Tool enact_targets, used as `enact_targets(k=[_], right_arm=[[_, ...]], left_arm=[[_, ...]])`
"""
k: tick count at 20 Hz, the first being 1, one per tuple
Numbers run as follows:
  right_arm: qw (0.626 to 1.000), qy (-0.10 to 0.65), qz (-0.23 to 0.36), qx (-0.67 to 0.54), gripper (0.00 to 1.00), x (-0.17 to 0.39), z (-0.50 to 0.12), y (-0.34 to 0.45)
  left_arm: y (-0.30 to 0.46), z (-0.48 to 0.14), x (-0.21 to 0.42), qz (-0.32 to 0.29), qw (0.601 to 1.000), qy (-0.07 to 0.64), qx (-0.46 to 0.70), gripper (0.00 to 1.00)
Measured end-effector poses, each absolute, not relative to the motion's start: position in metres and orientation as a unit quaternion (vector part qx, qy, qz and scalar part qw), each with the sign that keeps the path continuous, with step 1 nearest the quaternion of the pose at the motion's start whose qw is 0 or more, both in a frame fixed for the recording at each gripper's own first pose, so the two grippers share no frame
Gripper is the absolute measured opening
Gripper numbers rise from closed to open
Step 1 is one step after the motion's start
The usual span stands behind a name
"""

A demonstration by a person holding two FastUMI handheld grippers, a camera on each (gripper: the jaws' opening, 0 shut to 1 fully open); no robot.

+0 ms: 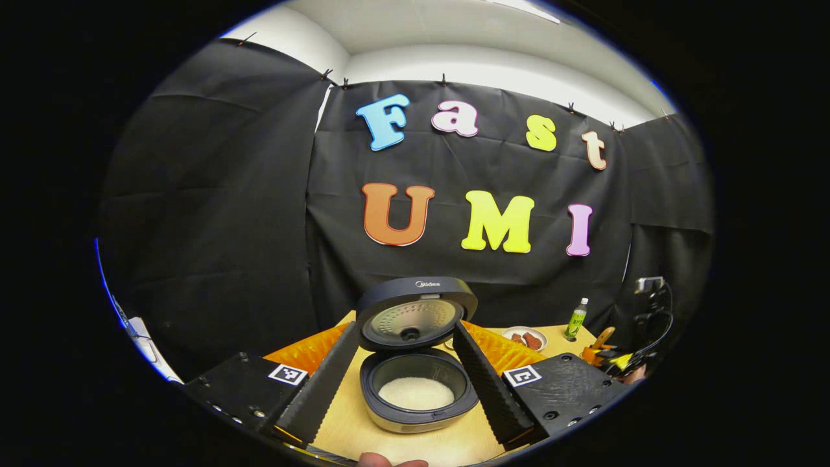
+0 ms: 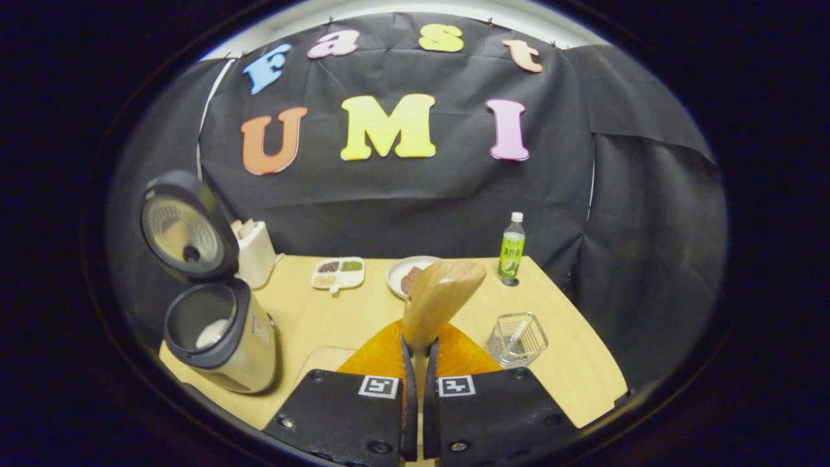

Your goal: Close the left gripper, press the button to open the rice cooker; take a wooden spoon from the chopstick holder with the right hand, scoop a spoonful of rice and pour it into the rice cooker, then put the wooden spoon back into the chopstick holder.

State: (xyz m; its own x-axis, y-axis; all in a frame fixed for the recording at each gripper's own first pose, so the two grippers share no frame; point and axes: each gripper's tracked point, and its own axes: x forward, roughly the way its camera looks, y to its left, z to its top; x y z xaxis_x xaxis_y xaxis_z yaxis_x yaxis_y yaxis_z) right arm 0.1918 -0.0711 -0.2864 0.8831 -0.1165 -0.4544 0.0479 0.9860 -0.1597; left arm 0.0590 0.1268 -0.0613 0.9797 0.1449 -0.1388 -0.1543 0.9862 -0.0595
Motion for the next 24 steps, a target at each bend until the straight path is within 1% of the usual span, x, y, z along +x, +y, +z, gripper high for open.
enact_targets(k=[3,7,11,14,18,22,24], right_arm=[[0.964,0.238,-0.051,-0.111,0.09,0.196,-0.319,-0.068],[0.963,0.226,-0.078,-0.127,0.08,0.207,-0.346,-0.07],[0.966,0.223,-0.071,-0.108,0.08,0.213,-0.359,-0.05],[0.969,0.239,-0.029,-0.05,0.09,0.21,-0.37,-0.017],[0.965,0.262,0.004,0.021,0.09,0.202,-0.372,0.009],[0.945,0.296,0.011,0.14,0.09,0.196,-0.372,0.019],[0.932,0.307,-0.005,0.194,0.08,0.196,-0.371,0.008]], left_arm=[[0.143,-0.064,0.052,0.084,0.993,0.077,-0.025,0.95],[0.153,-0.074,0.043,0.096,0.991,0.094,-0.026,0.95],[0.16,-0.076,0.036,0.102,0.989,0.1,-0.024,0.95],[0.162,-0.077,0.033,0.105,0.989,0.102,-0.022,0.95],[0.159,-0.078,0.028,0.106,0.989,0.102,-0.02,0.95],[0.155,-0.081,0.026,0.108,0.989,0.102,-0.02,0.95],[0.153,-0.08,0.026,0.108,0.989,0.101,-0.02,0.95]])
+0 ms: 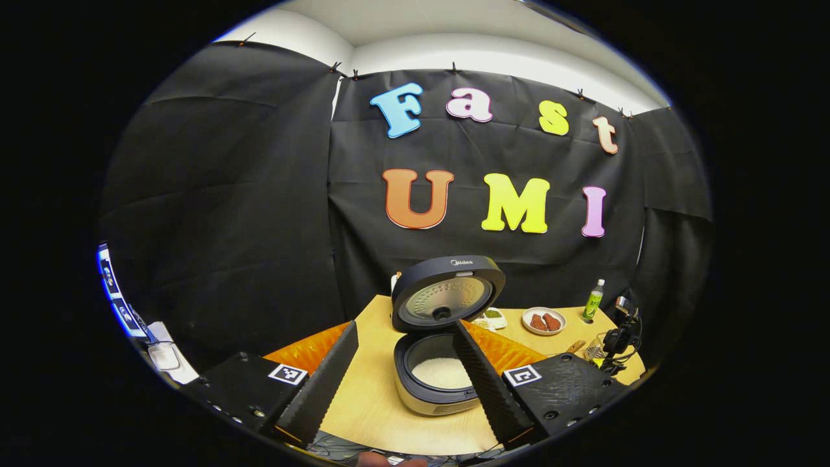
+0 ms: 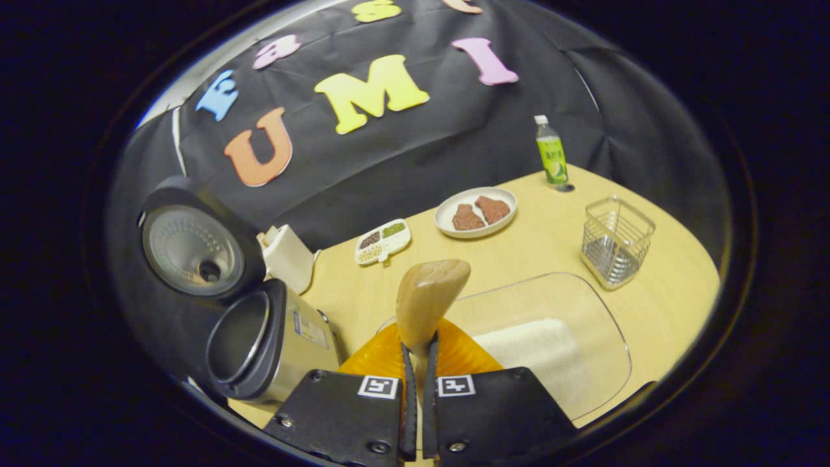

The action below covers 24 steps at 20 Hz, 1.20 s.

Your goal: Close the left gripper, press the button to open the rice cooker; take a wooden spoon from the chopstick holder with the right hand, scoop a spoonful of rice and pour it into the rice cooker, then put the wooden spoon back into the chopstick holder.

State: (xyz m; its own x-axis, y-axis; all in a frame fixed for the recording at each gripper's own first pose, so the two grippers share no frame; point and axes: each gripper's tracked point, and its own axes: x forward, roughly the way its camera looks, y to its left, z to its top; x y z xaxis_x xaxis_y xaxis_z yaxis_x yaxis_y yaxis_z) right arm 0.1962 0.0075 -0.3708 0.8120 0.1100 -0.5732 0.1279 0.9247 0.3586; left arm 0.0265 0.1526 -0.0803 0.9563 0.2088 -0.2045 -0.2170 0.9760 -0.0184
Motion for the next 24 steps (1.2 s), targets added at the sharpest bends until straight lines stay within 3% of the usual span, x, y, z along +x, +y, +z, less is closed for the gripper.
enact_targets(k=[7,15,20,24], right_arm=[[0.874,0.318,-0.039,0.366,0.09,0.194,-0.368,-0.045],[0.811,0.274,-0.051,0.515,0.09,0.187,-0.315,-0.099],[0.816,0.263,0.007,0.515,0.08,0.192,-0.256,-0.086],[0.818,0.266,0.079,0.503,0.08,0.213,-0.208,-0.029]], left_arm=[[0.126,-0.076,0.038,0.091,0.991,0.096,-0.024,0.95],[0.079,-0.073,0.063,0.058,0.994,0.091,-0.018,0.95],[0.07,-0.068,0.068,0.06,0.995,0.083,-0.017,0.95],[0.085,-0.063,0.06,0.088,0.993,0.071,-0.015,0.94]])
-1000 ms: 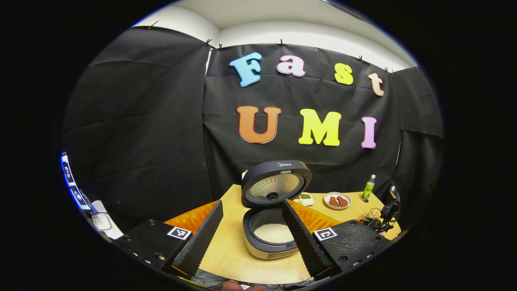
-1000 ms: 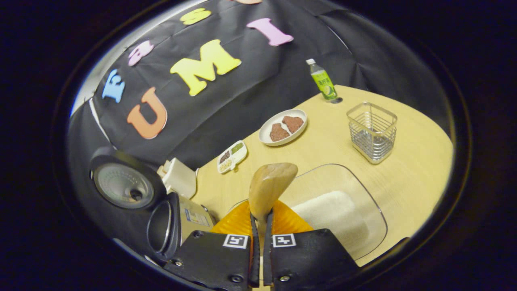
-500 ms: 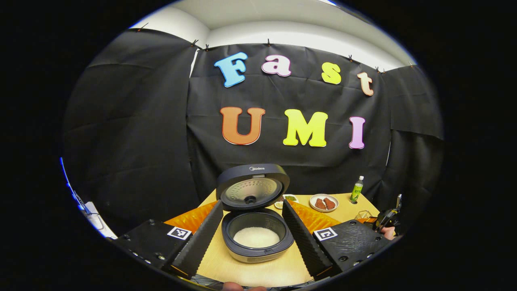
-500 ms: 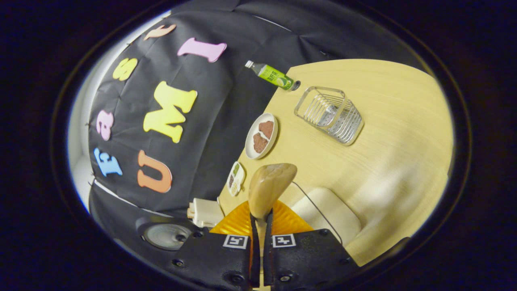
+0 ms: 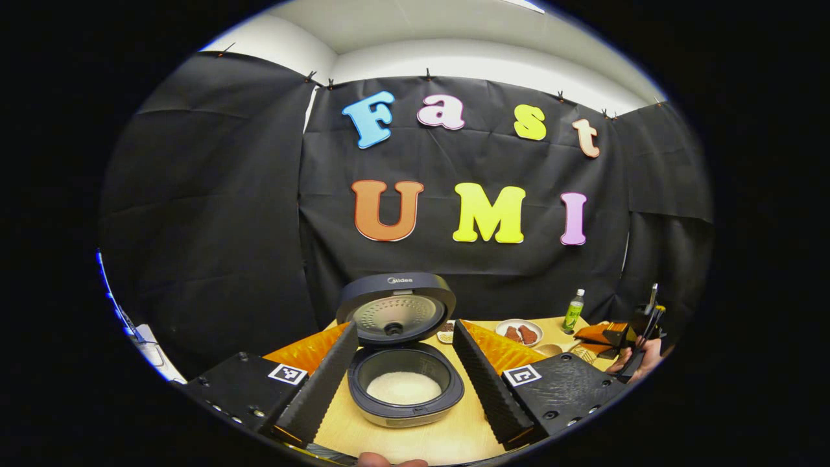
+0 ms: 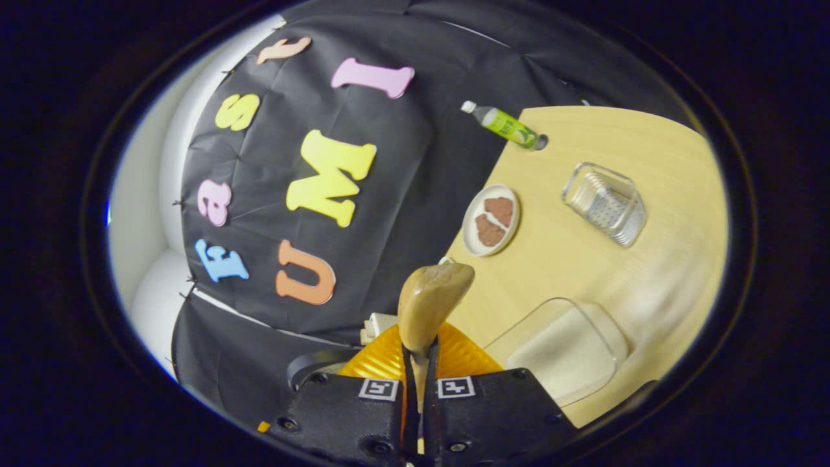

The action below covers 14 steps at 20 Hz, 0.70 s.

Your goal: Close the left gripper, press the button to open the rice cooker; take a wooden spoon from the chopstick holder with the right hand, scoop a spoonful of rice and pour it into the rice cooker, then put the wooden spoon back into the chopstick holder.

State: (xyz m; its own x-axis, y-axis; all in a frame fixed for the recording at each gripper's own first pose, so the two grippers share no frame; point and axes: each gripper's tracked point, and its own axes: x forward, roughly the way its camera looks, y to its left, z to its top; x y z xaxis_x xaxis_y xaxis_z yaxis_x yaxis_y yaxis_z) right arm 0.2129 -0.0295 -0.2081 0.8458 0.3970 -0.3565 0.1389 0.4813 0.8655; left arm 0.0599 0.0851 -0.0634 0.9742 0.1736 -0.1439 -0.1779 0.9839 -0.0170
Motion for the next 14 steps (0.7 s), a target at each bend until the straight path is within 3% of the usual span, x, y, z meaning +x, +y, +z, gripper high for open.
enact_targets(k=[7,14], right_arm=[[0.817,0.296,0.18,0.461,0.09,0.243,-0.18,0.112],[0.879,0.311,0.187,0.31,0.09,0.25,-0.222,0.189]], left_arm=[[0.118,-0.061,0.03,0.14,0.988,0.063,-0.012,0.95],[0.141,-0.073,0.014,0.156,0.984,0.084,-0.004,0.95]])
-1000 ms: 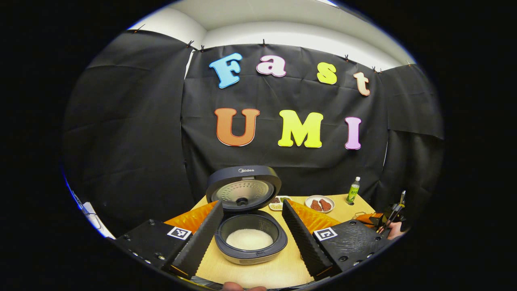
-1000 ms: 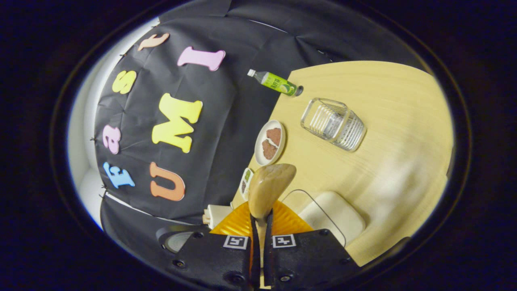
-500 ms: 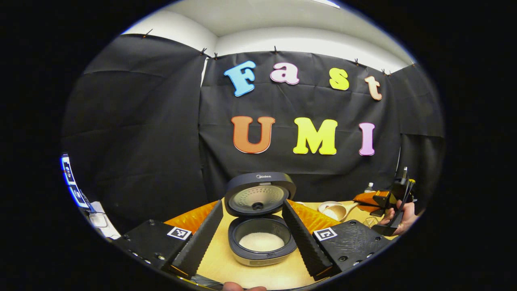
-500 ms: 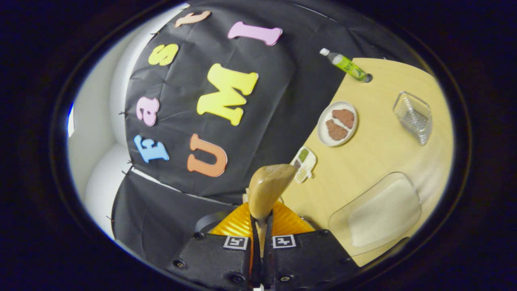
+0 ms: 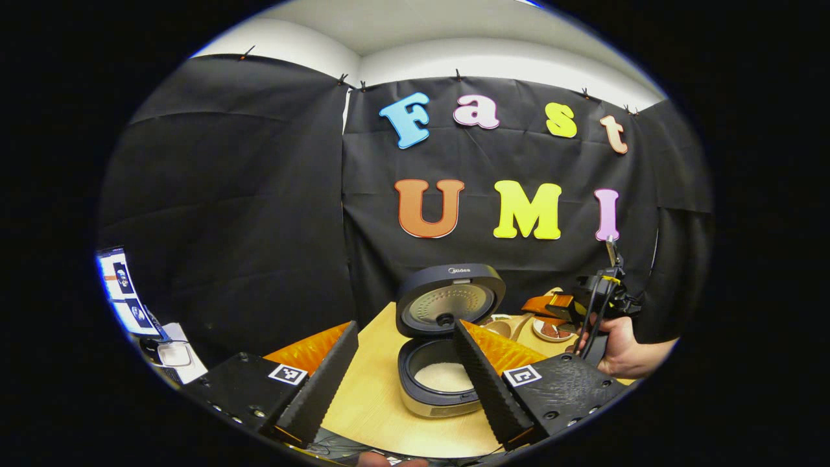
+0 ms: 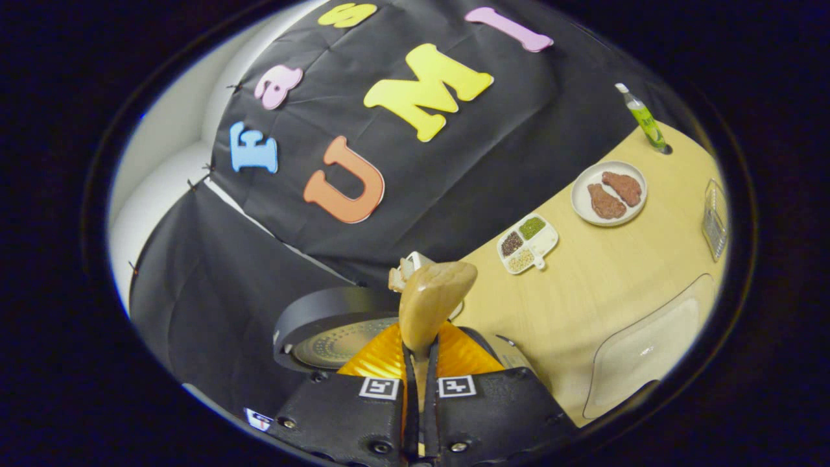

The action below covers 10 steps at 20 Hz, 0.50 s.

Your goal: Close the left gripper, press the button to open the rice cooker; take a wooden spoon from the chopstick holder with the right hand, scoop a spoonful of rice and pour it into the rice cooker, then put the wooden spoon back into the chopstick holder.

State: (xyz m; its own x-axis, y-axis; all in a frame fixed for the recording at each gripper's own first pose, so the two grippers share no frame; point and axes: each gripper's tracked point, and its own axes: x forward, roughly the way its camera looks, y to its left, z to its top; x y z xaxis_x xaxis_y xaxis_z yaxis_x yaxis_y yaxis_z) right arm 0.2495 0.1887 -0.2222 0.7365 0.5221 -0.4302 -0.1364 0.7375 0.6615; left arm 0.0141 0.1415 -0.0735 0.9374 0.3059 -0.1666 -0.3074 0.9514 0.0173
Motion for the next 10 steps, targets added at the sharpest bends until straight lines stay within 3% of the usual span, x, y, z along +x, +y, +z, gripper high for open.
enact_targets(k=[10], right_arm=[[0.949,0.215,0.229,0.038,0.08,0.235,-0.217,0.242]], left_arm=[[0.156,-0.075,0.007,0.15,0.986,0.073,-0.013,0.95]])
